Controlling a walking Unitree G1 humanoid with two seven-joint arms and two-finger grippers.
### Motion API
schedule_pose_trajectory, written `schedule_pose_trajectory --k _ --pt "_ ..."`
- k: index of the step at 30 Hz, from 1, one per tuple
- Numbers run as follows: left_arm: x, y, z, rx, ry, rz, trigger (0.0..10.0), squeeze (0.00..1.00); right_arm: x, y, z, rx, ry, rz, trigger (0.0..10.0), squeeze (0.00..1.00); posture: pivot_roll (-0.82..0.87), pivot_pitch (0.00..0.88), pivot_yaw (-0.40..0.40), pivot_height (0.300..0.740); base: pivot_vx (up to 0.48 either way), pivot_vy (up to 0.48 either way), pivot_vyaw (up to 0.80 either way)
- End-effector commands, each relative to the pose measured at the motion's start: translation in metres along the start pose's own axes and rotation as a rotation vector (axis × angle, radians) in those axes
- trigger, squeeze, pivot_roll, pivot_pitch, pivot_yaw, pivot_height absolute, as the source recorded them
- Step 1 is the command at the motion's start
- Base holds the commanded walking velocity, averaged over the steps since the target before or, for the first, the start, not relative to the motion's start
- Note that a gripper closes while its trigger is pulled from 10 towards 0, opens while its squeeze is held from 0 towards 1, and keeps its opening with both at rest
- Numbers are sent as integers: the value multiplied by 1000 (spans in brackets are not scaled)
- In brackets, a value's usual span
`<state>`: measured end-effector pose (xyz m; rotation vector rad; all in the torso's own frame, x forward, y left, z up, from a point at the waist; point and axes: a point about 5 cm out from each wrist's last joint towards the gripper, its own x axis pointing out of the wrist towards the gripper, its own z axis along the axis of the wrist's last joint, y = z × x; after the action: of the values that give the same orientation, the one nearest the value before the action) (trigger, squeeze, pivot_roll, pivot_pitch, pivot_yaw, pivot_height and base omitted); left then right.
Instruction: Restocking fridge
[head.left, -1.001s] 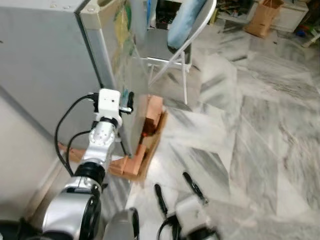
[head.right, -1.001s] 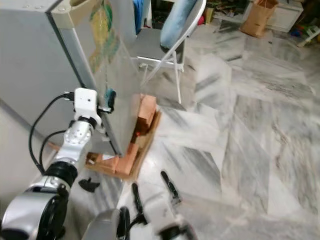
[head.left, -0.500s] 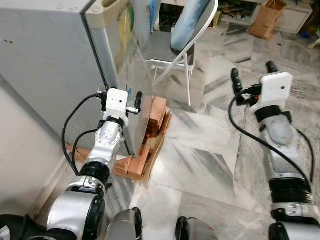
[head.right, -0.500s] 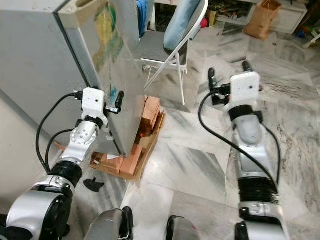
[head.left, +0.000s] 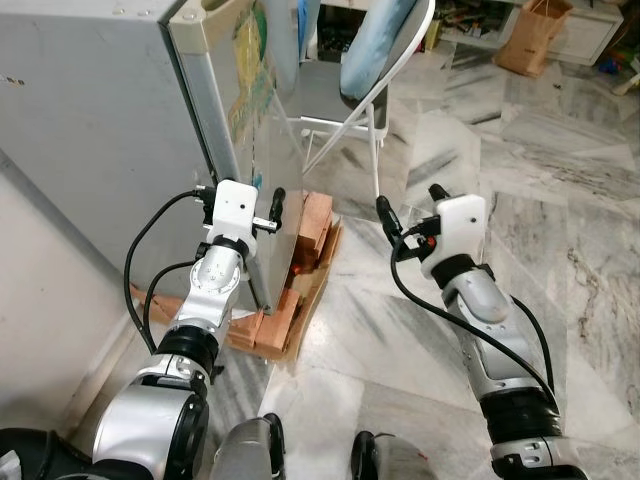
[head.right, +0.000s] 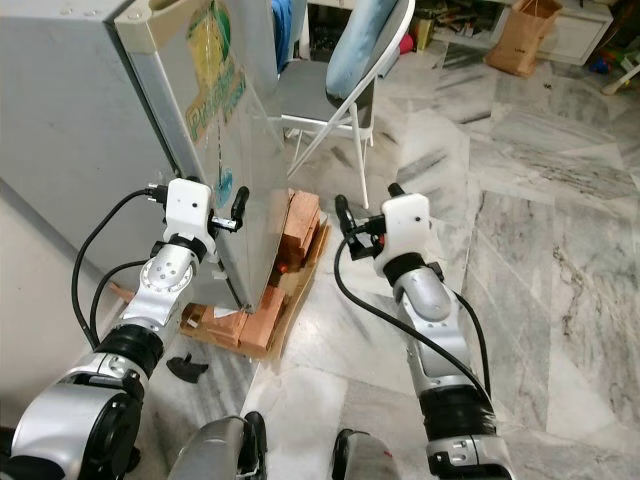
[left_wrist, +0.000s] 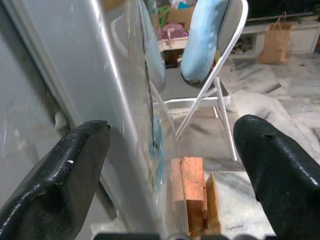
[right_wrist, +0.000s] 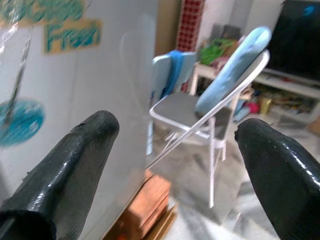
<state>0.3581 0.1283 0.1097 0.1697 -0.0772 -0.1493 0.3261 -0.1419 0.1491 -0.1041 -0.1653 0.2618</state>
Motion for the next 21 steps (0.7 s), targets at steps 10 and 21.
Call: schedule_pose_trajectory --k 10,21 --pt "-14 12 -13 19 18 89 10000 0 5 11 -4 71 27 -84 10000 0 67 67 6 740 0 0 0" --pt "-19 16 -13 -5 4 162 10000 0 -8 16 -15 31 51 -179 10000 0 49 80 15 740 0 0 0"
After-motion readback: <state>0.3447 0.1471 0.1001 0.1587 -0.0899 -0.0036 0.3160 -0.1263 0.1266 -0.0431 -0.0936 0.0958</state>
